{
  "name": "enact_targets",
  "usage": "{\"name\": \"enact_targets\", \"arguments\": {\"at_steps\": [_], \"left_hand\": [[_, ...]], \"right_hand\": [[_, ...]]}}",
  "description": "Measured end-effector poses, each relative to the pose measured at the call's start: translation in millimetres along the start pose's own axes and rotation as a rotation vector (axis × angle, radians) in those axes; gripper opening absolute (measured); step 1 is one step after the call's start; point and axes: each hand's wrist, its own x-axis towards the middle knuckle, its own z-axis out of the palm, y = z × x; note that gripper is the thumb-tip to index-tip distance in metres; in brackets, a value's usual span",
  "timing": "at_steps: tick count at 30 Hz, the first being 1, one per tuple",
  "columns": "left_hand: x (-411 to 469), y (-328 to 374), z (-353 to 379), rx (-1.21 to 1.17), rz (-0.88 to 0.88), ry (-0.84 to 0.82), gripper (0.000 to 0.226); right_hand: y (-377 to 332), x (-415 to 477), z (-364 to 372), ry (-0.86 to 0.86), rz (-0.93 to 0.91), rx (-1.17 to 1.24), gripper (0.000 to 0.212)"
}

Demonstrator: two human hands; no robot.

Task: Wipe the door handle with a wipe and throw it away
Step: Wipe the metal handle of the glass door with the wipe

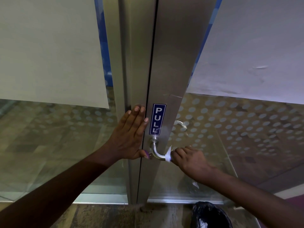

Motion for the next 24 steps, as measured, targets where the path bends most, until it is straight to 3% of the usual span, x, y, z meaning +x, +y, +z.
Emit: {"name": "enact_targets", "arguments": {"at_steps": [8, 24], "left_hand": [[1, 0, 2, 0.078, 0.002, -0.024, 0.11], [1, 3, 1, 0.112, -0.012, -0.027, 0.109]], "right_hand": [[22, -4, -7, -0.052, -0.083, 0.066, 0.023], [48, -22, -22, -0.036, -0.149, 0.131, 0.013]]}}
